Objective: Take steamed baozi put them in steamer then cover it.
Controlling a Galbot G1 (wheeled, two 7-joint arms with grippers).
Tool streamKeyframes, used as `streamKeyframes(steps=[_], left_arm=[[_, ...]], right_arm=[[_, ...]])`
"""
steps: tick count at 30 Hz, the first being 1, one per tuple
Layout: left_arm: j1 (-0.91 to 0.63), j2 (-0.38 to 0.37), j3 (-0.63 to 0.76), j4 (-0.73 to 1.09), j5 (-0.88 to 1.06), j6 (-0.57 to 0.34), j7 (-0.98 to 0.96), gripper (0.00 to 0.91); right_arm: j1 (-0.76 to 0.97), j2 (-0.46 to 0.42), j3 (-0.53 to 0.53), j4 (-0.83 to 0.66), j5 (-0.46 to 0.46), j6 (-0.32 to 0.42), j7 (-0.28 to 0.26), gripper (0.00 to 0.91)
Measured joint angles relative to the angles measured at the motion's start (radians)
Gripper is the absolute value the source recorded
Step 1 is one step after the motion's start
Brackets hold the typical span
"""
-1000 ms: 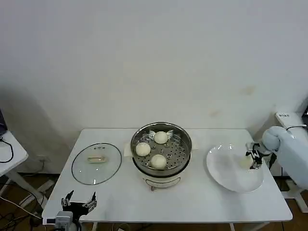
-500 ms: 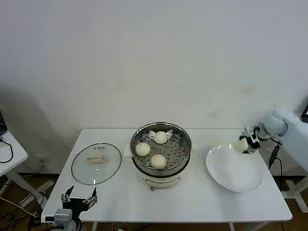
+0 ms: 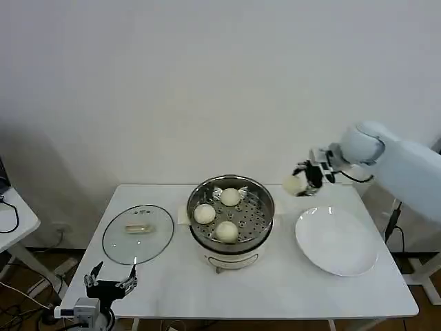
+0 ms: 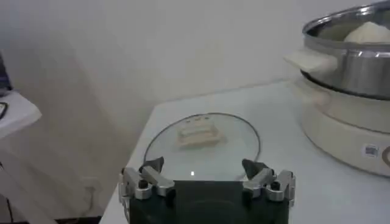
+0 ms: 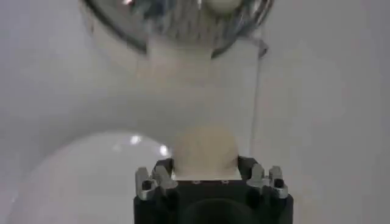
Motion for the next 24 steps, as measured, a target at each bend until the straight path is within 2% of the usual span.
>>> streamKeyframes(steps=[12,24], left_arm=[[-0.005,-0.011,0.002,-0.017,-0.008,-0.005,-0.004,0.907],[0.001,-0.008,-0.010,-0.041,-0.026,-0.002,-0.002,0.907]], right_arm=[[0.126,0.151,-0.143,-0.001,0.206,-0.082,0.040,0.705],[0.121,0.268,-0.228,-0.023,0.264,-0.133,0.063,0.705]])
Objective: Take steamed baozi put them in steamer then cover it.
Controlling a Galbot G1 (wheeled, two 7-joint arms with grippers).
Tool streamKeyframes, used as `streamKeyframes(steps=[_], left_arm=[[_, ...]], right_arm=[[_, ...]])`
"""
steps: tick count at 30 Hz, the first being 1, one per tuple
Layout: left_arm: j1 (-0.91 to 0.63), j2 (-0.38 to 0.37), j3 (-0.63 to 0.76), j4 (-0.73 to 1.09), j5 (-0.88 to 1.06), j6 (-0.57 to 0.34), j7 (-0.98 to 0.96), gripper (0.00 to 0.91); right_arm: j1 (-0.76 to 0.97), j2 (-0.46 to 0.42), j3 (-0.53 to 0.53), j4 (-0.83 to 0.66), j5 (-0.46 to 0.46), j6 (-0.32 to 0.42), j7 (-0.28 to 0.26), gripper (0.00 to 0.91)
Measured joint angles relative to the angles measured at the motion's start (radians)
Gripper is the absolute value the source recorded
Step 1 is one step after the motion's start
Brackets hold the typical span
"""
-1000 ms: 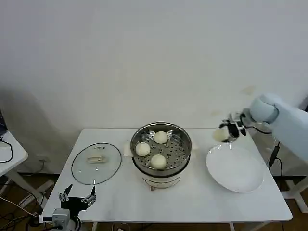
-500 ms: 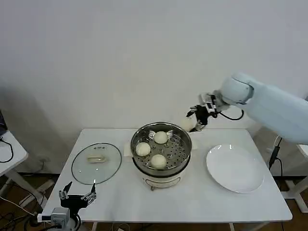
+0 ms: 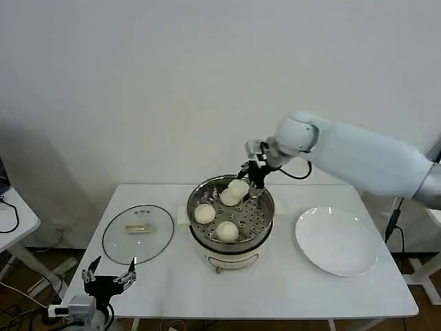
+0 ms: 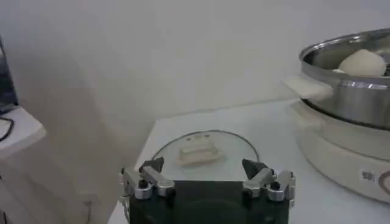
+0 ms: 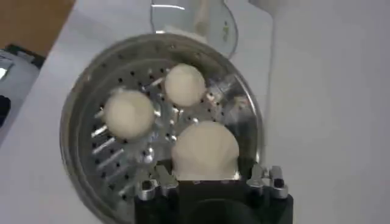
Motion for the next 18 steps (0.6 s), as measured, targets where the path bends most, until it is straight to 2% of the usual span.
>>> streamKeyframes(steps=[18], left_arm=[[-0.004,0.006,0.005,0.010,-0.001,-0.001,-0.004,0.907]], right_arm=[[-0.032,0.054,-0.070,-0.070,-0.050,-0.018,-0.028,0.705]])
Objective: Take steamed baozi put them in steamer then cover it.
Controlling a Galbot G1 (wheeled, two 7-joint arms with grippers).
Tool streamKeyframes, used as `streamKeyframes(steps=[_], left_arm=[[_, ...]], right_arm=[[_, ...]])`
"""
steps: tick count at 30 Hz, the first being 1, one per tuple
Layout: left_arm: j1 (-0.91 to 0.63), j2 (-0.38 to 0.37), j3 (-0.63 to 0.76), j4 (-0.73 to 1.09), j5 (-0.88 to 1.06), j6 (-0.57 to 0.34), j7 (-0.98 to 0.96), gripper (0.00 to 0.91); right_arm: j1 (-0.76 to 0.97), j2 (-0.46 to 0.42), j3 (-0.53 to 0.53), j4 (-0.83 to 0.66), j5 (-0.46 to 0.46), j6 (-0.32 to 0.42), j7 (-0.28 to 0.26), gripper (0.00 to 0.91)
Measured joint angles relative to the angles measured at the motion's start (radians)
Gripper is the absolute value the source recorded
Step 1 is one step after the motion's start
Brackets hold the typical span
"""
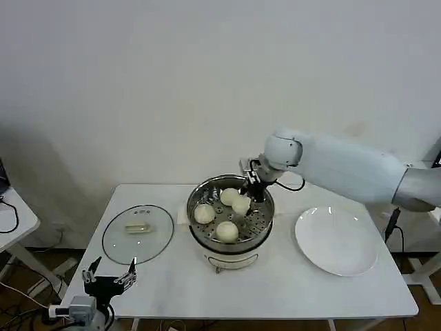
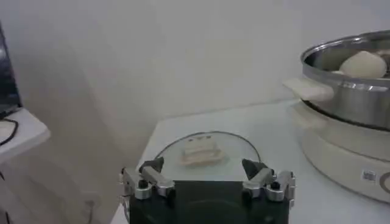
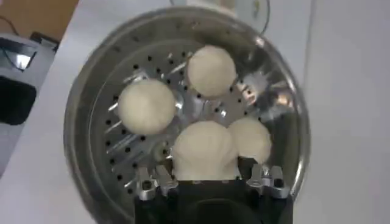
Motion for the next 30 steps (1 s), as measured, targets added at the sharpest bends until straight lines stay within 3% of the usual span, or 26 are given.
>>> streamKeyframes(steps=[20,21,22,30], left_arm=[[-0.016,0.004,0.000,0.030,-0.001,0.000,0.000,0.907],[-0.017,0.004,-0.001,0.031,-0.001,0.000,0.000,0.907],[-0.017,0.004,-0.001,0.031,-0.002,0.000,0.000,0.907],[-0.019,0.002,0.001,0.035,-0.002,0.000,0.001,0.907]], right_arm=[[-0.036,0.022,-0.019,-0.068,-0.057,0.012,-0.015,0.715],[-0.038,0.022,-0.019,-0.070,-0.057,0.012,-0.015,0.877],[-0.040,0.022,-0.019,-0.073,-0.058,0.012,-0.015,0.907],[-0.043,0.017,-0.018,-0.080,-0.063,0.011,-0.009,0.907]])
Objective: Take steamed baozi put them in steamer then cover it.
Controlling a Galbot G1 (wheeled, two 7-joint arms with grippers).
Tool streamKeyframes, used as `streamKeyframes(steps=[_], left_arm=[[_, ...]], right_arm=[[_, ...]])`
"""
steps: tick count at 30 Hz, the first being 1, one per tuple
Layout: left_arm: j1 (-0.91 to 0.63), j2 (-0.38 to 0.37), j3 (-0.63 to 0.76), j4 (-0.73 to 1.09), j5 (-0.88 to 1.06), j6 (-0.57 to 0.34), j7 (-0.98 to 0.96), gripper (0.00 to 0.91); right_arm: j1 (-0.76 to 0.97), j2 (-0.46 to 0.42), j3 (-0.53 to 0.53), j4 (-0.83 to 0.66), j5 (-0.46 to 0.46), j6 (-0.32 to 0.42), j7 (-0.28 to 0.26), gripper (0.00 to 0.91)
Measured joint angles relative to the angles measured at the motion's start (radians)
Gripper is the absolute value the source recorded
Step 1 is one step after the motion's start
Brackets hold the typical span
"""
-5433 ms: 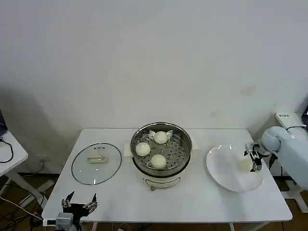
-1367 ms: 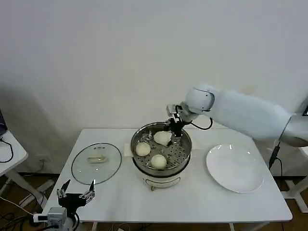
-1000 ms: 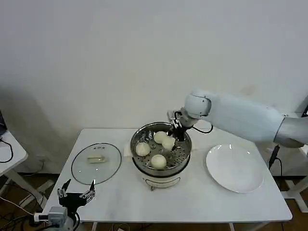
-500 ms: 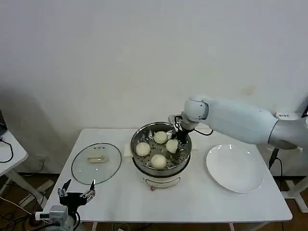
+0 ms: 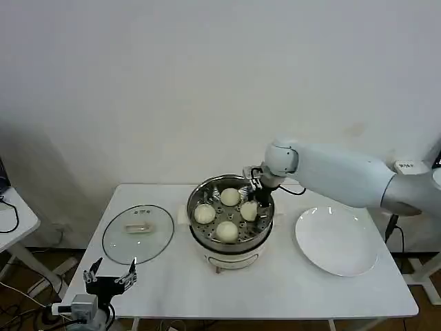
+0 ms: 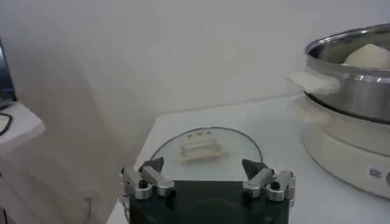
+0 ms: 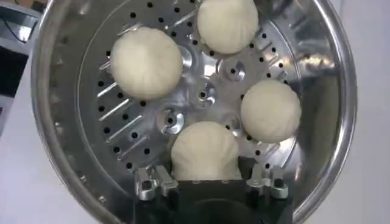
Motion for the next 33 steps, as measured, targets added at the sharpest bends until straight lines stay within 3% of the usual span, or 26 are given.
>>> streamKeyframes(steps=[14,25,29,33], left_arm=[[-0.011,-0.010,0.018,-0.003,0.007,0.003,0.005,0.907],[-0.007,-0.015,0.032,-0.021,0.020,0.004,0.008,0.907],[-0.006,-0.017,0.035,-0.027,0.020,0.005,0.012,0.907],[-0.001,-0.016,0.042,-0.034,0.022,0.006,0.018,0.907]], right_arm=[[0.046,-0.048,0.017,0.035,0.029,-0.004,0.013,0.907],[0.124,-0.174,0.045,0.143,0.106,-0.010,0.014,0.907],[0.117,-0.241,0.105,0.187,0.136,-0.007,0.041,0.907],[0.062,-0.319,0.214,0.239,0.164,0.005,0.100,0.907]])
